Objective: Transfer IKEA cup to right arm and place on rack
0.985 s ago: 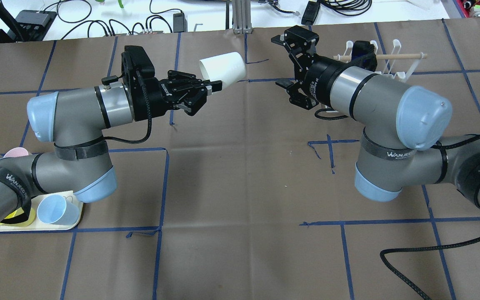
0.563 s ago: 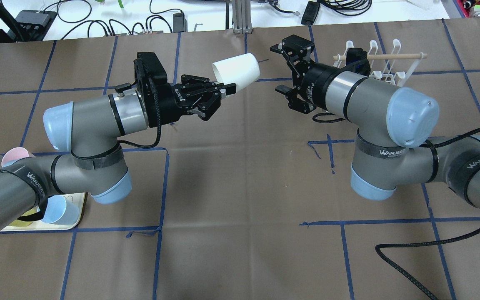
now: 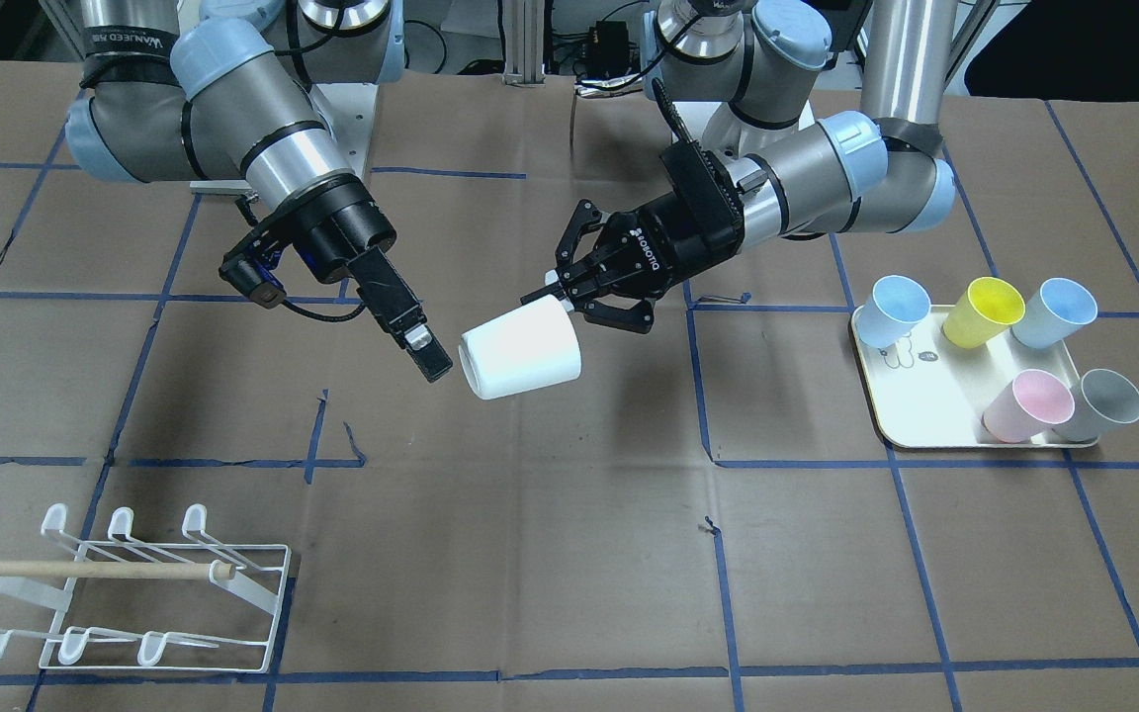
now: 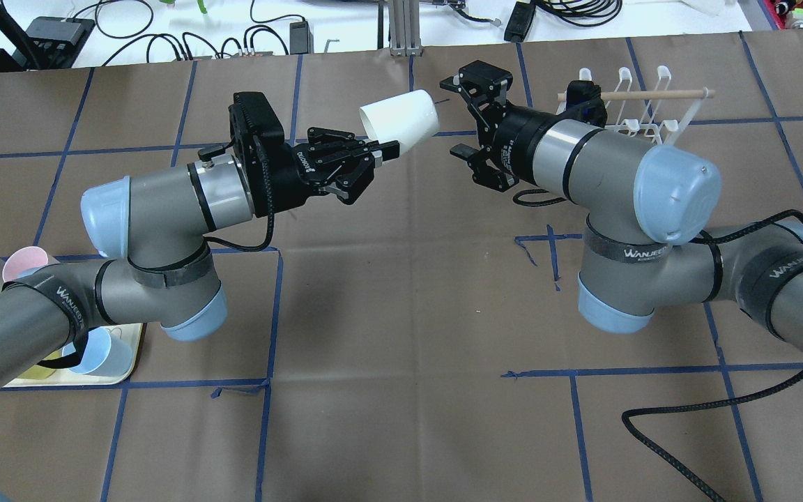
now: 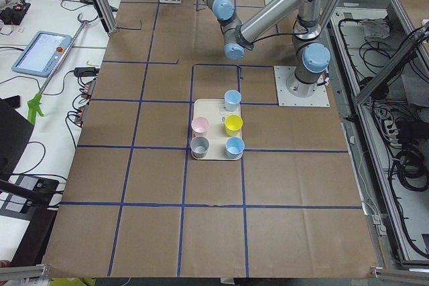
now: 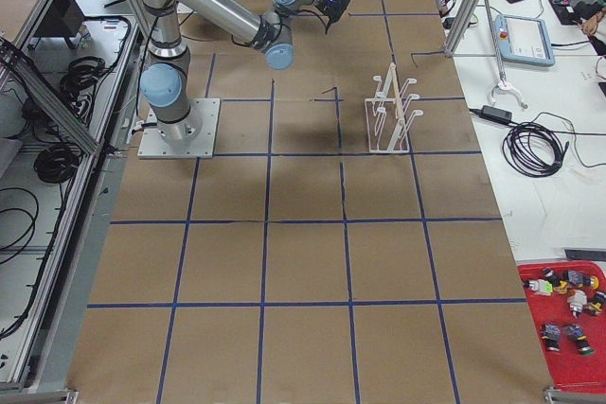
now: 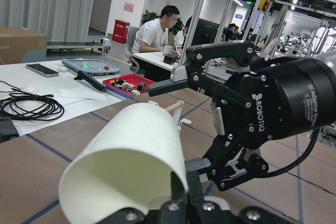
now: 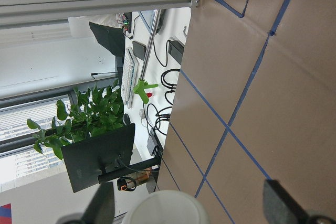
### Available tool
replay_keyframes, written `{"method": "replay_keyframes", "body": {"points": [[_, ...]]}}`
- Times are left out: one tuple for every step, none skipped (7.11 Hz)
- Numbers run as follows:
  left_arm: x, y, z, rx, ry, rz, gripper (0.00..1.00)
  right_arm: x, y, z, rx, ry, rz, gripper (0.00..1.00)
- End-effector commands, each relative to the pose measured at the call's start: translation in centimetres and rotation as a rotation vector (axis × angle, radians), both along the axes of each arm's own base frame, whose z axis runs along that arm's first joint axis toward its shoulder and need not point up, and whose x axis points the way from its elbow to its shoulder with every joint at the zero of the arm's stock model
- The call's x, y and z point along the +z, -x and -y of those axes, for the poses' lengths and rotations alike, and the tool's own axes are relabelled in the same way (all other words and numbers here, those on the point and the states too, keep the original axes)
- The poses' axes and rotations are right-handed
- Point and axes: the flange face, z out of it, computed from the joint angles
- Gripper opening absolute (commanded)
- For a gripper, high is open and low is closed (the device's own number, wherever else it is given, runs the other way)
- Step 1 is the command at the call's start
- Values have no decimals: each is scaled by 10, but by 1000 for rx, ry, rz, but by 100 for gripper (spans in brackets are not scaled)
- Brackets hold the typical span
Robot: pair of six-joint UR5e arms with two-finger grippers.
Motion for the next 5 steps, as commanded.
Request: {"method": "replay_keyframes", "body": {"points": [[1,0,0,2,-2,-2,2,6,-13,4,20,-3,-1,99],[1,0,0,1,-2,-2,2,5,-20,7,32,-3,-1,99],[1,0,-1,1,-2,-2,2,9,-24,9,38,6,-1,99],[1,0,0,1,-2,-2,2,10,-25,11,40,8,0,99],[0,0,0,1,-4,-2,2,11,-30,11,37,12,-7,98]]}}
